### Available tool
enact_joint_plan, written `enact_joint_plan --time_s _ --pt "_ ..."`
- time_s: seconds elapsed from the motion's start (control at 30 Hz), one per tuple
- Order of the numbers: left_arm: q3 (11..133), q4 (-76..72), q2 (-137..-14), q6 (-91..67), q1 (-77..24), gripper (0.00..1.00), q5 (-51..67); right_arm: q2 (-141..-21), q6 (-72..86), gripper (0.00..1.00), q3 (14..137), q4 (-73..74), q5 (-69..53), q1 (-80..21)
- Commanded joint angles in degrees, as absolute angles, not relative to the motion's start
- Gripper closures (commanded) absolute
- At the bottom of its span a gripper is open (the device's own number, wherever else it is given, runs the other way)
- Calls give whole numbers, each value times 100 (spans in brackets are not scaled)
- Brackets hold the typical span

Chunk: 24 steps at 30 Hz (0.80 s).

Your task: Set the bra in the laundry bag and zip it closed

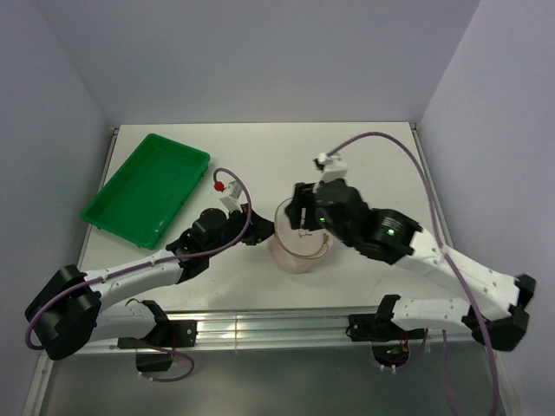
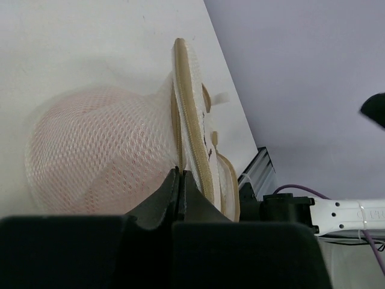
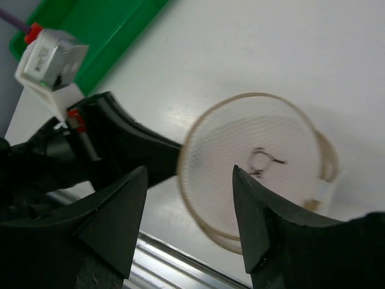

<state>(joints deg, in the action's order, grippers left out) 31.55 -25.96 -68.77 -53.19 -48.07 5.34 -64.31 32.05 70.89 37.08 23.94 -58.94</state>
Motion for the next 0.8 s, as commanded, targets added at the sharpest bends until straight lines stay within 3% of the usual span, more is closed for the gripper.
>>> enact_joint_plan --time_s 0.0,0.07,0.23,0.53,0.77 --pt "3120 -2909 -6750 -5221 -4703 100 729 -5415 3261 39 6532 3244 2077 -5093" --pt "3120 -2927 -6759 -5203 -4658 100 791 -5072 3278 46 5847 3138 1855 -4687" --pt "2997 -3155 -6697 -5238 -4395 100 1229 -4457 3498 41 4582 2549 1503 -3843" --pt "3032 -3472 -6741 -5116 -4254 100 1792 -4798 3498 46 3771 1742 766 -3015" --pt "3305 -3533 -7066 -5054 -4043 100 2460 -5001 3349 39 3446 880 -605 -2540"
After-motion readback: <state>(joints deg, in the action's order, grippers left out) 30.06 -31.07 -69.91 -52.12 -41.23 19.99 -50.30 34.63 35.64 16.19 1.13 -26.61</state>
